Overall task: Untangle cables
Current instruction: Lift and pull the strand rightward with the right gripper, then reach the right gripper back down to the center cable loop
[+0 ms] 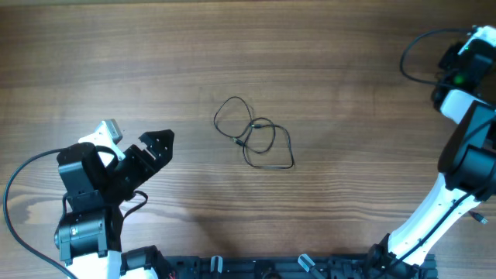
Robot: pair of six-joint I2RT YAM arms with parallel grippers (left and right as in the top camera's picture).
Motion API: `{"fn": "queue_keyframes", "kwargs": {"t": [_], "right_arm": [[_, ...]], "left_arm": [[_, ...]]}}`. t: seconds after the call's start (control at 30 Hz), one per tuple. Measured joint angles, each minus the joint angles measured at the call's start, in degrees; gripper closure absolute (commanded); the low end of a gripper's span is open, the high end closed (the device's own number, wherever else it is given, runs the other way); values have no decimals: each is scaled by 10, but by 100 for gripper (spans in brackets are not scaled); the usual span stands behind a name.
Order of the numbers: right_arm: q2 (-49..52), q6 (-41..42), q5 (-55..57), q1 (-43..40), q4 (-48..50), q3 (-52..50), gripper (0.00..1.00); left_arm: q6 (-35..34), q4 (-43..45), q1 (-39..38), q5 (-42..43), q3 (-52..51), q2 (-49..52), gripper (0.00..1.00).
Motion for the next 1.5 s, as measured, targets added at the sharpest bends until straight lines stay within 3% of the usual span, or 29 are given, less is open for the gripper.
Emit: {"fn": "queue_keyframes", "kwargs": {"t": [0.33, 0.6, 0.77, 0.9, 1.03, 1.23, 1.5], "right_arm": [[-47, 83, -101, 42, -106, 7, 0], [-166, 128, -126, 160, -335, 14, 4], [-174, 135, -170, 240, -513, 16, 0], [-174, 152, -205, 306, -592, 14, 1], [-174, 228, -220, 378, -680, 12, 0], [-174, 393, -222, 475, -688, -23, 0], [-172, 504, -177, 578, -662, -49, 0]], "left_arm": [[0, 0, 0, 0, 0, 0, 0], [0, 0, 0, 0, 0, 0, 0], [0, 0, 0, 0, 0, 0, 0], [0, 0, 0, 0, 0, 0, 0], [0, 0, 0, 0, 0, 0, 0], [0, 0, 0, 0, 0, 0, 0], [0, 0, 0, 0, 0, 0, 0]]}}
